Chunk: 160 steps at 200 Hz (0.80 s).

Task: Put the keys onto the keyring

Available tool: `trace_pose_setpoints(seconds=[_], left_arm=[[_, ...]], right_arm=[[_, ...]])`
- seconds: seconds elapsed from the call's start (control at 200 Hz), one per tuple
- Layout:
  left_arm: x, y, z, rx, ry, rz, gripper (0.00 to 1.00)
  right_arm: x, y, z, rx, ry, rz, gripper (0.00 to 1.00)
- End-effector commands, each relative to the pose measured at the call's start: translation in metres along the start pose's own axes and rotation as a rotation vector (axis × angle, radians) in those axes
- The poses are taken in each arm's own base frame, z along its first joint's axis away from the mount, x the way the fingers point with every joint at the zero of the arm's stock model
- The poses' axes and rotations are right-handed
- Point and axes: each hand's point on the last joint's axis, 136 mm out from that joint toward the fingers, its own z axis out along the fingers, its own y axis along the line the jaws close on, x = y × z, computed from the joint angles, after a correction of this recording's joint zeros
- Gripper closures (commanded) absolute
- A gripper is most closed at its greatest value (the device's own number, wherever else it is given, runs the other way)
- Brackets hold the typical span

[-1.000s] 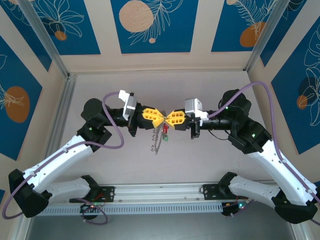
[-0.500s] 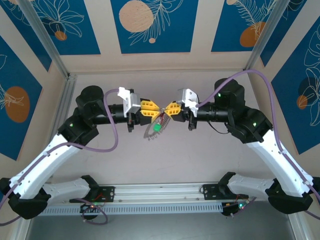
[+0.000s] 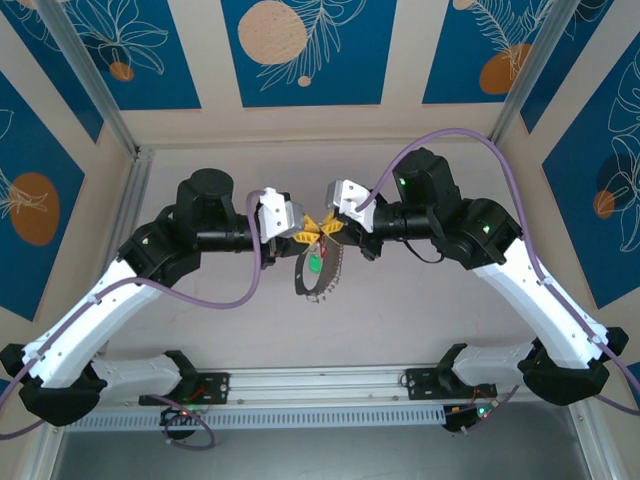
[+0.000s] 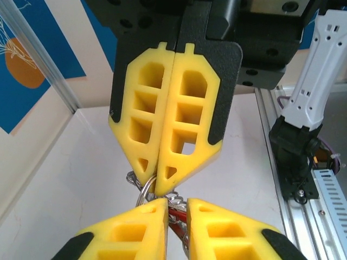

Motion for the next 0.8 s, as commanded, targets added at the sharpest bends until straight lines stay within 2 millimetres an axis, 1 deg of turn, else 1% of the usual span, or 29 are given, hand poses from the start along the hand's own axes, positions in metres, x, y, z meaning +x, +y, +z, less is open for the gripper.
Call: trace_pose_setpoints(seconds=[0.0,0.045,0.11,0.28,0.425,0.535,0.6,0.715,0.795], left_arm=[[-0.006,0.001,-0.005,-0.019,0.004,0.037,0.84],[-0.005,0.001,-0.004,-0.020,0.003,0.037,0.85],[-0.006,0.000,-0.004,-0.016,-0.002,0.035,0.90],[-0.005,0.000,-0.004,-0.018,0.000,0.030,0.90],[-0.006,0.001,-0.006,-0.029,-0.003,0.034,0.86],[-0.008,-0.002,-0.011,-0.027,-0.007,0.050,0.85],[-0.008,-0.004,-0.015,-0.030,-0.005,0.058,0.81],[-0.009,-0.005,-0.021,-0.041,-0.003,0.071,0.77],[-0.008,-0.005,-0.021,-0.043,-0.007,0.073,0.76]], right_arm=[[-0.017,0.008,-0.010,-0.021,-0.054,-0.043,1.00],[-0.017,0.010,-0.010,-0.033,-0.058,-0.049,1.00],[-0.018,0.013,-0.011,-0.045,-0.064,-0.054,1.00],[-0.020,0.022,-0.012,-0.086,-0.085,-0.072,1.00],[-0.019,0.025,-0.013,-0.105,-0.086,-0.070,1.00],[-0.014,0.019,-0.009,-0.077,-0.064,-0.063,1.00],[-0.012,0.016,-0.009,-0.070,-0.055,-0.053,1.00],[-0.009,0.015,-0.006,-0.074,-0.042,-0.036,1.00],[-0.010,0.016,-0.005,-0.080,-0.044,-0.030,1.00]])
